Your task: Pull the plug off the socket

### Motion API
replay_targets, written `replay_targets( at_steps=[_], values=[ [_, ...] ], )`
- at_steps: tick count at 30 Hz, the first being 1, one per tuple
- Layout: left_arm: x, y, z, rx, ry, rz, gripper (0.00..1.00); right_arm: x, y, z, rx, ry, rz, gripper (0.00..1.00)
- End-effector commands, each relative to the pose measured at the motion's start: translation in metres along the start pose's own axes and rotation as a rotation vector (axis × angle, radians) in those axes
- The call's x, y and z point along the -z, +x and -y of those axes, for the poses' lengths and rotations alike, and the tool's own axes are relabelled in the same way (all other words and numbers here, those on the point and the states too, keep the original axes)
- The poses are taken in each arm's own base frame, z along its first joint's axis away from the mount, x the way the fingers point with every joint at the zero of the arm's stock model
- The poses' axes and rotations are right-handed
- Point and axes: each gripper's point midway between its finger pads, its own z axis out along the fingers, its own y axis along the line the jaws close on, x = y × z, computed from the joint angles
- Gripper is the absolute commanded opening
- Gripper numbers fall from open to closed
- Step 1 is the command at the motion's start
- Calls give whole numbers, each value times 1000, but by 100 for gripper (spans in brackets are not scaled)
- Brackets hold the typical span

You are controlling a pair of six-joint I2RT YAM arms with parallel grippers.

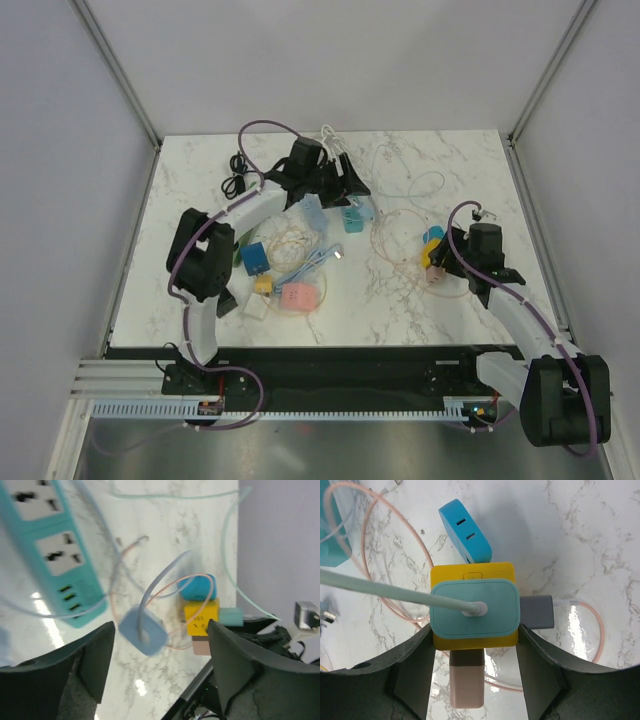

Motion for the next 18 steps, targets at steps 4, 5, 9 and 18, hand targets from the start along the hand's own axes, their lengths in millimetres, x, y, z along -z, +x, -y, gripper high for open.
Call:
replay_targets(
  at_steps=[4,5,9,18],
  values=[
    [33,-11,-32,-81,-125,-19,88,4,-11,-20,-23,-96,31,0],
    [36,-12,-31,-97,-127,-15,88,4,-11,-20,-23,-97,33,0],
    [55,-8,-26,-114,-143,-2,88,5,-13,-20,-13,-95,40,0],
    [82,54,33,-132,96,-71,81,6,-12,-25,-30,-122,32,0]
  ],
)
